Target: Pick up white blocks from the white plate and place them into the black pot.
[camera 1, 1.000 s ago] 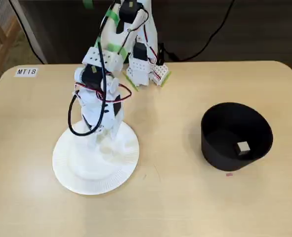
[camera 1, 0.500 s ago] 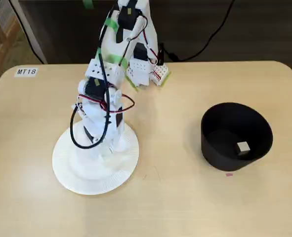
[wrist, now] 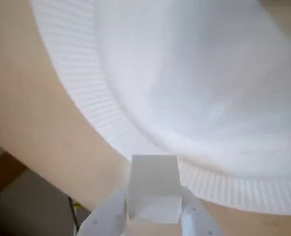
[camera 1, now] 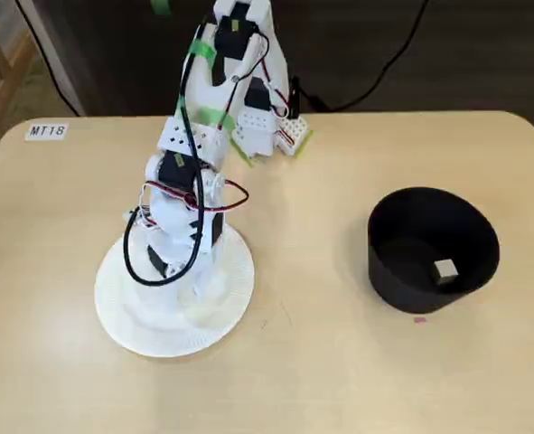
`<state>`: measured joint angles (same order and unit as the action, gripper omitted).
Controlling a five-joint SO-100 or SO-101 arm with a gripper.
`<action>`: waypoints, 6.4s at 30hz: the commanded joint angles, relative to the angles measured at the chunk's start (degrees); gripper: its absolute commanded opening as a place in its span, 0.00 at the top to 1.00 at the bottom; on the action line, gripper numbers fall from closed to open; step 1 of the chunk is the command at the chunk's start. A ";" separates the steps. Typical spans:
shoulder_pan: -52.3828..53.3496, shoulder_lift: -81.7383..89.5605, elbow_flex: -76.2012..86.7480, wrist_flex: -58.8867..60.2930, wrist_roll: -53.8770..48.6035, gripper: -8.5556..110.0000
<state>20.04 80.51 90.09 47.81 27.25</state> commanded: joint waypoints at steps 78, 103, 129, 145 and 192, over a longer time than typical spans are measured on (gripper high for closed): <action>6.50 29.79 9.76 30.06 21.71 0.95; 16.70 10.20 1.23 38.50 45.35 0.95; 16.52 -7.47 -17.93 43.07 52.47 0.78; 15.21 -7.91 -17.93 47.46 47.81 0.72; 15.91 -23.12 -30.23 46.93 49.75 0.95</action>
<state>35.42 57.22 62.05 95.10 77.78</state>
